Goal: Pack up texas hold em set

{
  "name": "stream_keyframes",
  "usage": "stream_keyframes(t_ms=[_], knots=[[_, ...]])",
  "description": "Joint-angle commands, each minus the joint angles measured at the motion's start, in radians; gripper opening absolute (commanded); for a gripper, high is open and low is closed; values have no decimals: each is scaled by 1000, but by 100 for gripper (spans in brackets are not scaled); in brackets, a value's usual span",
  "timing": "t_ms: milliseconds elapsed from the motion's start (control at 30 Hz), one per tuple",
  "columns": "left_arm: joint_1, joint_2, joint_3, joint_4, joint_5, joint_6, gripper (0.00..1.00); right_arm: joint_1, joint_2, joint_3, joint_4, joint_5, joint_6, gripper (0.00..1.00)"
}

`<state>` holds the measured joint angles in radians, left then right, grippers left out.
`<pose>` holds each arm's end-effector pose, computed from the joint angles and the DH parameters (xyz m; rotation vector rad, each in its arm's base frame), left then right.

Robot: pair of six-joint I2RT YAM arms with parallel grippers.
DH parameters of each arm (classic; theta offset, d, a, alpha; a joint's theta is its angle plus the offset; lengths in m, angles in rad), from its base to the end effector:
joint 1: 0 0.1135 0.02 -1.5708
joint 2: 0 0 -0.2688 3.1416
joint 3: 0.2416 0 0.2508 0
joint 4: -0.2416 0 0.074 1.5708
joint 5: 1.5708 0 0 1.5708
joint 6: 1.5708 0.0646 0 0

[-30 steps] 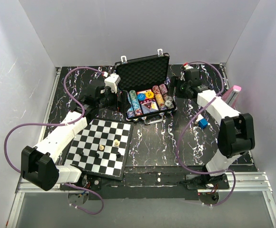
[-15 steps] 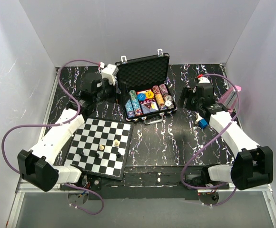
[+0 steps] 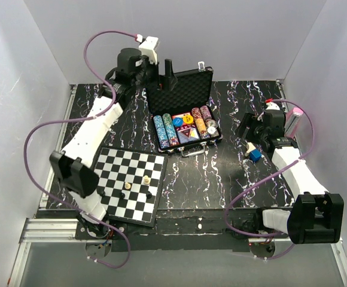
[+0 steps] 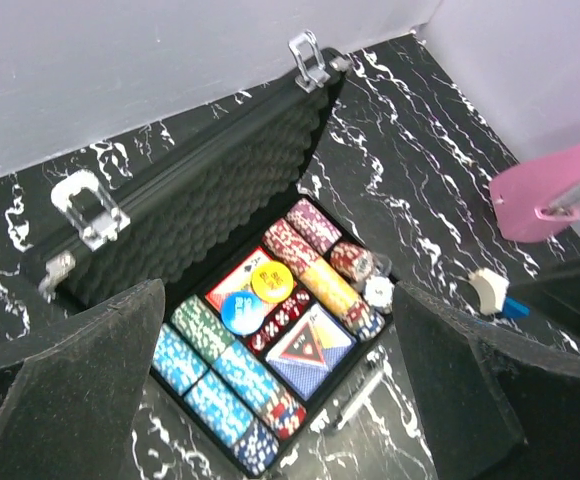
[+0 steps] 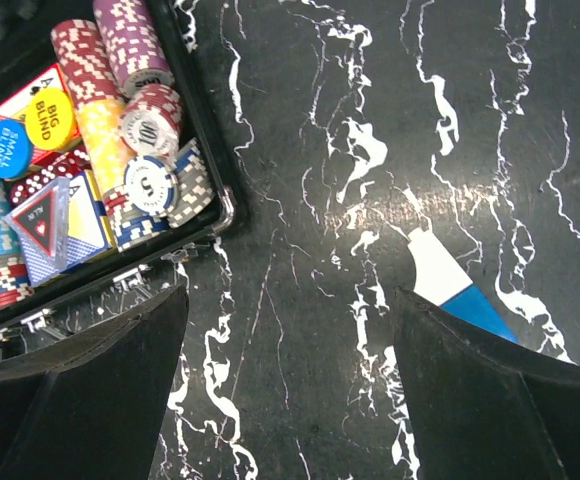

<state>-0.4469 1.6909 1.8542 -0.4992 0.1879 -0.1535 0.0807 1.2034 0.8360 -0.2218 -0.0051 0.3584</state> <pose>0.3668 -0.1892 0.4339 0.4119 1.8997 -0.5818 0.2865 0.0235 0.2559 0.2976 2.1509 0.2581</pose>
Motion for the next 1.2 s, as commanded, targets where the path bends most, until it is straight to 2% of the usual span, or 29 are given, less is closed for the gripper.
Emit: stream_keyframes(t_ms=[0,233,367,533,667,900,1167], knots=[[7,148,173,-76,-24,-6,98,-16,15,46,72,-76,-26,88],[7,424,471,-94,-21,-6,98,-21,15,26,90,-144,-21,88],[7,504,559,-52,-27,-29,98,-22,15,6,99,-183,-29,88],[7,546,557,24,-21,-8,98,-24,15,0,91,-205,-45,87],[7,564,544,16,11,-15,98,-24,16,2,93,-208,-45,87],[-1,538,419,22,100,-76,98,-27,30,8,79,-204,-55,87],[-94,442,255,31,120,-99,98,-30,4,5,55,-174,-53,87]])
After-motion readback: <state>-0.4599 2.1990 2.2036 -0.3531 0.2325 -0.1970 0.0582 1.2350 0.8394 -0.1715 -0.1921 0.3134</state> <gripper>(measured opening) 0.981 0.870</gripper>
